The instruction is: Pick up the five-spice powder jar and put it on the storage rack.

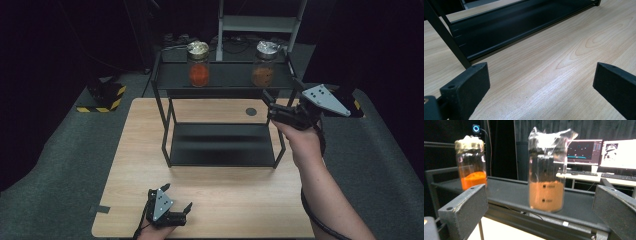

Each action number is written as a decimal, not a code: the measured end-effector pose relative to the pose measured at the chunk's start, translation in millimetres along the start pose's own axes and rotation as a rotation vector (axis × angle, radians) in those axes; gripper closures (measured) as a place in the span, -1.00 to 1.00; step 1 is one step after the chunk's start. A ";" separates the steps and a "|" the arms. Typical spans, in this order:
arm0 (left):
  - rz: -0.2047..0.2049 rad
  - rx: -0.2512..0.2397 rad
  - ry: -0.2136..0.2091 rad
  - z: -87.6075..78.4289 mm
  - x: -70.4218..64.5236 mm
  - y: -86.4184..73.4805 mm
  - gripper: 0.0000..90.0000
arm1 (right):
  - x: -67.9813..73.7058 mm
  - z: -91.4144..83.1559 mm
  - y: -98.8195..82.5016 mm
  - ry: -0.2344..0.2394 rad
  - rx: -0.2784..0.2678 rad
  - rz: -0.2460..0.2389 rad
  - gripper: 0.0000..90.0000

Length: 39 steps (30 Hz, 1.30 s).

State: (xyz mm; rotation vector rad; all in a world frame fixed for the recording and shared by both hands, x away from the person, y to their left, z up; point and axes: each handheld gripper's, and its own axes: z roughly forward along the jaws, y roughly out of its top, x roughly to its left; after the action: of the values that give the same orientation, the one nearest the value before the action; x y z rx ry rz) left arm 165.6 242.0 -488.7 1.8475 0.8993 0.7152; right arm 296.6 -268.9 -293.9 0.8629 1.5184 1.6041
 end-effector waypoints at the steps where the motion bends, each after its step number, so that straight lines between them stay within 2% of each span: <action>1: 0.001 0.000 0.001 0.0 -0.1 0.1 -0.97 | 0.0 -1.2 -1.7 0.003 0.002 -0.004 -1.00; 4: 0.003 0.000 0.005 -0.1 -1.2 -0.1 -0.97 | 2.2 -6.4 -8.3 -0.001 0.014 -0.027 -1.00; 14: -0.002 -0.008 0.007 0.0 -1.1 -1.0 -0.98 | 2.0 -23.8 -35.7 0.016 0.052 -0.046 -1.00; 26: 0.035 -0.018 0.019 -1.2 -6.7 -2.9 -0.98 | 8.6 -43.7 -73.2 0.026 0.098 -0.095 -1.00; 39: 0.076 -0.009 0.031 -2.2 -14.0 -2.1 -0.98 | 16.7 -62.4 -109.7 0.022 0.144 -0.111 -1.00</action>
State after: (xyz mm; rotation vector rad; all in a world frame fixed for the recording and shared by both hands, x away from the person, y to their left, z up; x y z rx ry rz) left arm 155.4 232.2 -491.1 1.8754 0.8472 0.7957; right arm 241.9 -283.5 -407.9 0.8254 1.6845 1.4425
